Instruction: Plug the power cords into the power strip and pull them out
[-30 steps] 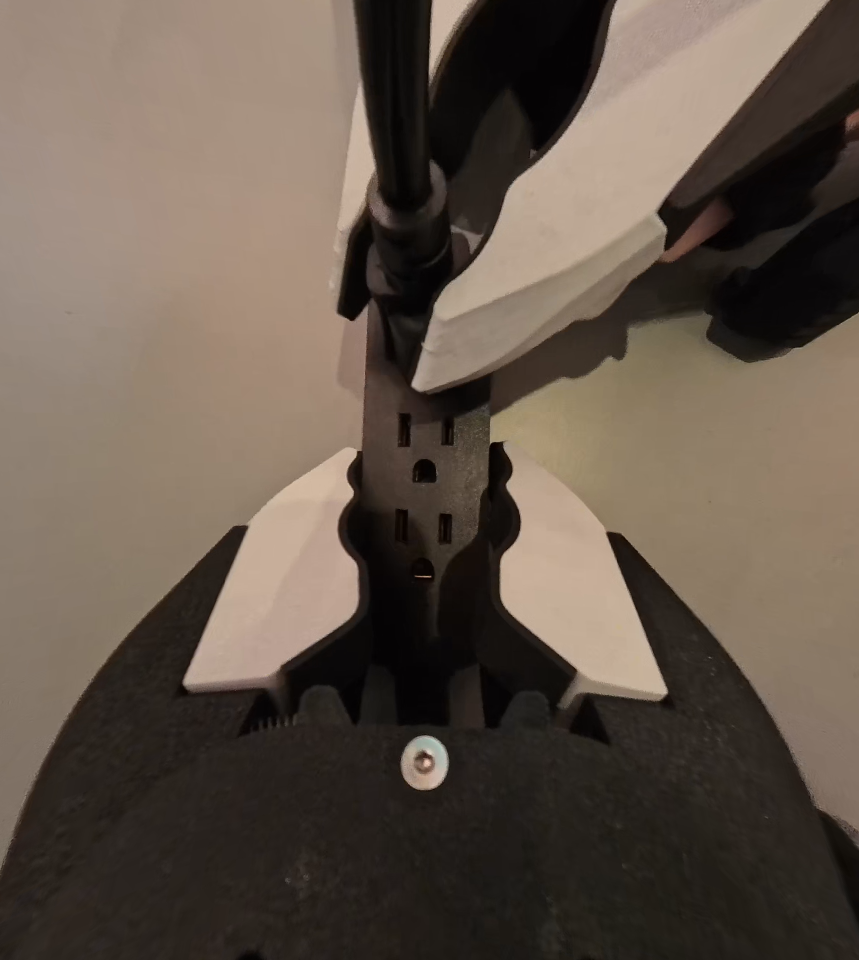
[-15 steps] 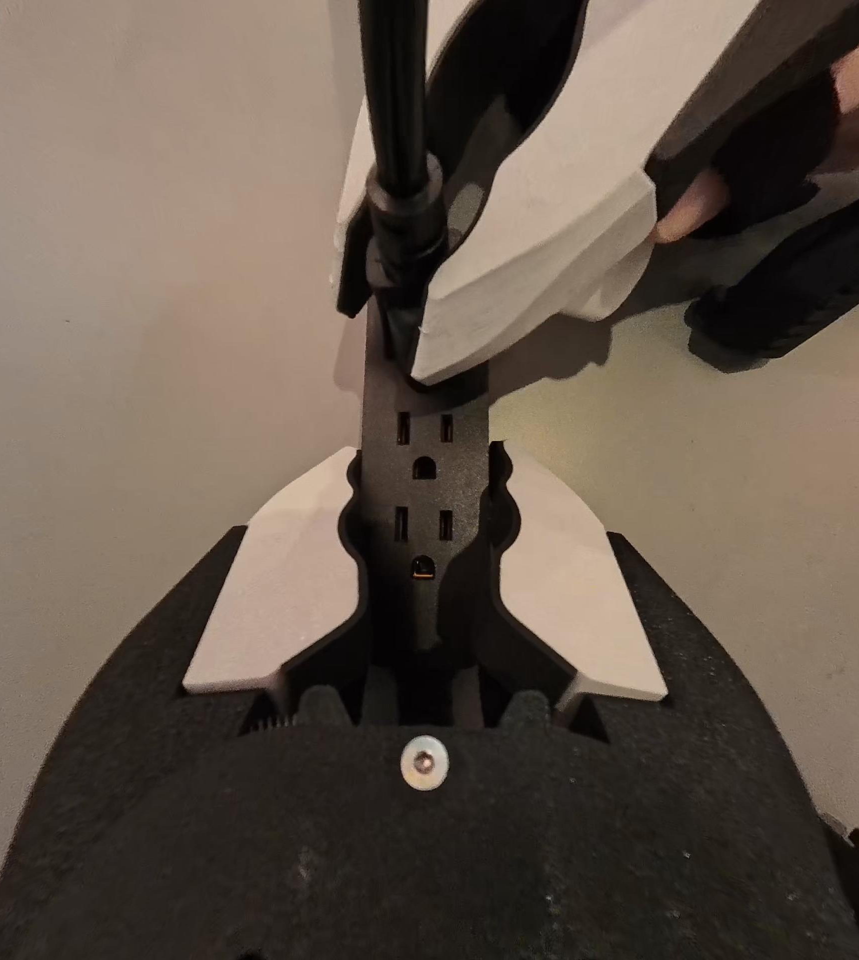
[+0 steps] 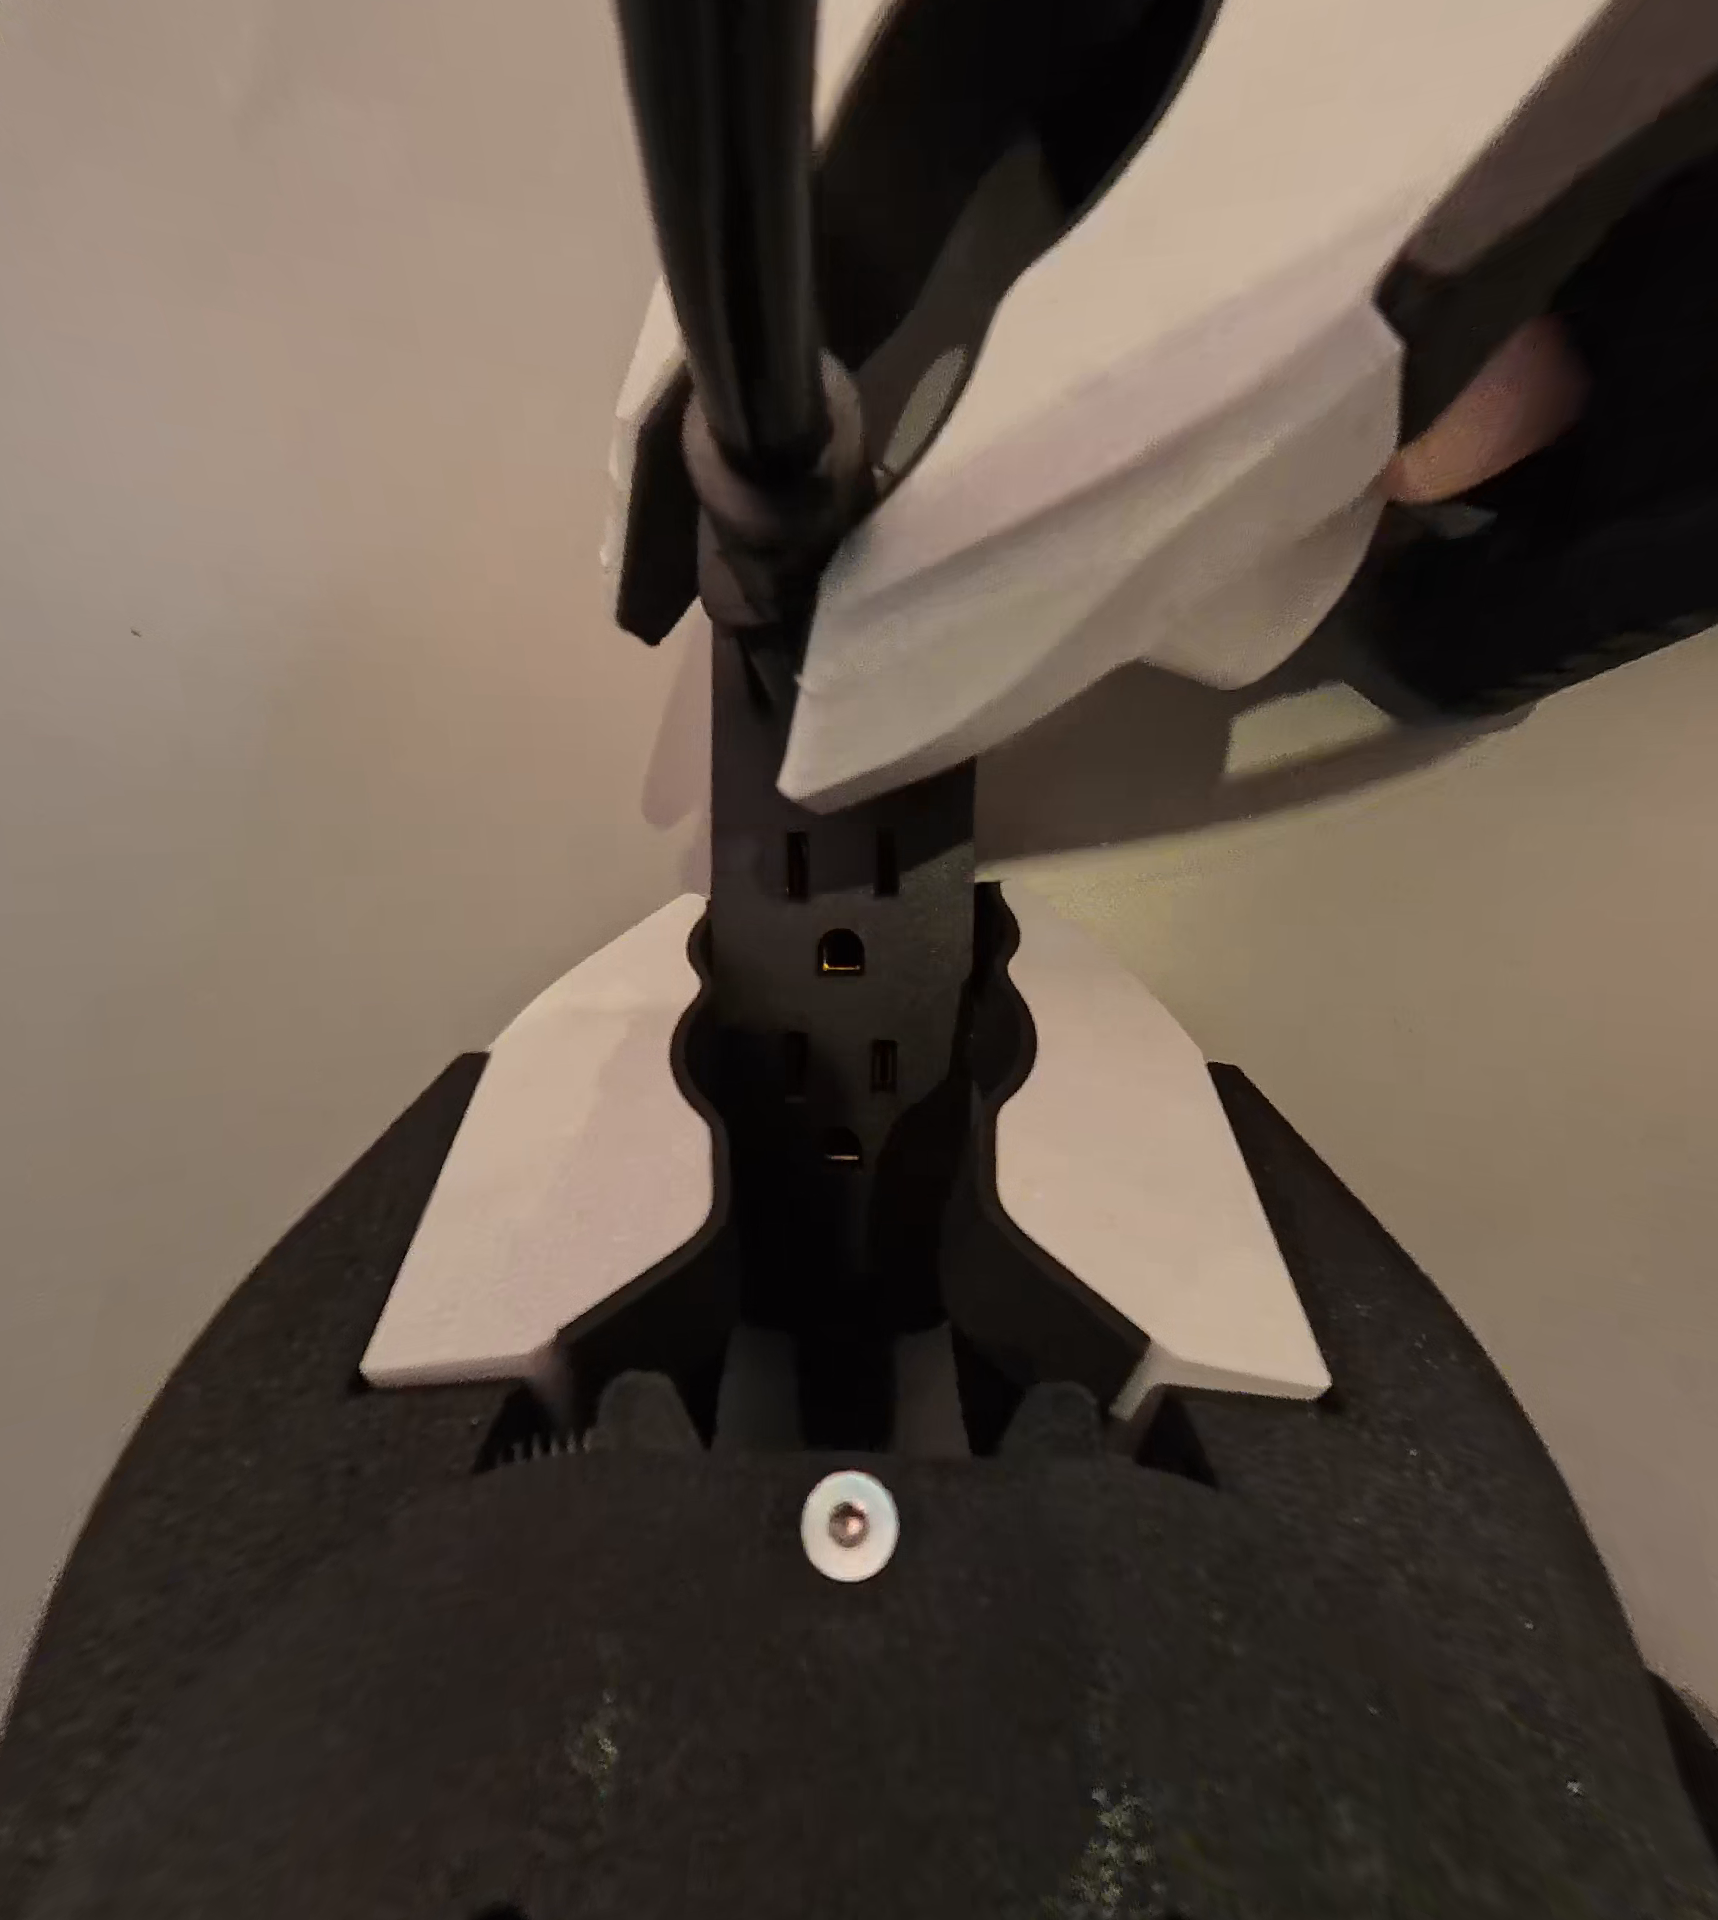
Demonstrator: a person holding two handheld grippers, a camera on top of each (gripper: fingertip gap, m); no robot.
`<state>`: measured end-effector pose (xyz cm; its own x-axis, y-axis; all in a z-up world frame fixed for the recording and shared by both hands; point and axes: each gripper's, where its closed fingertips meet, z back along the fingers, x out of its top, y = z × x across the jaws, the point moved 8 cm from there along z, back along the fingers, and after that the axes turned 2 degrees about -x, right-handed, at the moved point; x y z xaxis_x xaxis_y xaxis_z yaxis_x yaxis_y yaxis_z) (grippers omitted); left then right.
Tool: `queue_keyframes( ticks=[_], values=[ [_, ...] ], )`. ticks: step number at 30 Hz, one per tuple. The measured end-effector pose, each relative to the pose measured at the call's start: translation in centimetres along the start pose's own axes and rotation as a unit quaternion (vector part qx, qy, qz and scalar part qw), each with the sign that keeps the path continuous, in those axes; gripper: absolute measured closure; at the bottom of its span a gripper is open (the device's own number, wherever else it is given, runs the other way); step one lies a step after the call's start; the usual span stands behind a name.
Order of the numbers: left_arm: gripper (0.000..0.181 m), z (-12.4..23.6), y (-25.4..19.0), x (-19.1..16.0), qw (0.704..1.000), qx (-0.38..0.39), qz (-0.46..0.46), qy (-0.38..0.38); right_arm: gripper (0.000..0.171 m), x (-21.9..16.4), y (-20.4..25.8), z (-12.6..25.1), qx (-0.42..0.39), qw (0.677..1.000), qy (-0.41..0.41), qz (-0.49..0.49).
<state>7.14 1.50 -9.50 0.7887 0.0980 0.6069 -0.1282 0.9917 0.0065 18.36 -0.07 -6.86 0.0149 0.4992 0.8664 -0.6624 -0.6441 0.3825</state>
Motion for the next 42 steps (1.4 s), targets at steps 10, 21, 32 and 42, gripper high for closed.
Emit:
queue_keyframes(
  ticks=[10, 21, 32, 42],
  values=[
    [0.135, -0.1, 0.0, 0.3, 1.0, 0.009, 0.01, 0.01, 0.147, 0.0, 0.2, 0.0, -0.053, 0.993, 0.027, 0.103],
    [0.137, 1.9, 0.0, 0.0, 0.995, -0.04, 0.075, 0.053, 0.145, -0.8, -1.3, 0.1, 0.031, 0.998, 0.031, 0.046],
    [0.126, 2.4, 0.8, -0.8, 0.992, -0.071, 0.102, 0.016, 0.145, -0.5, -0.5, 0.5, 0.03, 0.979, 0.005, 0.2],
    [0.144, 3.3, 0.5, 0.1, 0.923, -0.312, 0.197, -0.112, 0.144, 1.6, 2.2, 3.4, 0.087, 0.927, -0.16, 0.327]
  ],
)
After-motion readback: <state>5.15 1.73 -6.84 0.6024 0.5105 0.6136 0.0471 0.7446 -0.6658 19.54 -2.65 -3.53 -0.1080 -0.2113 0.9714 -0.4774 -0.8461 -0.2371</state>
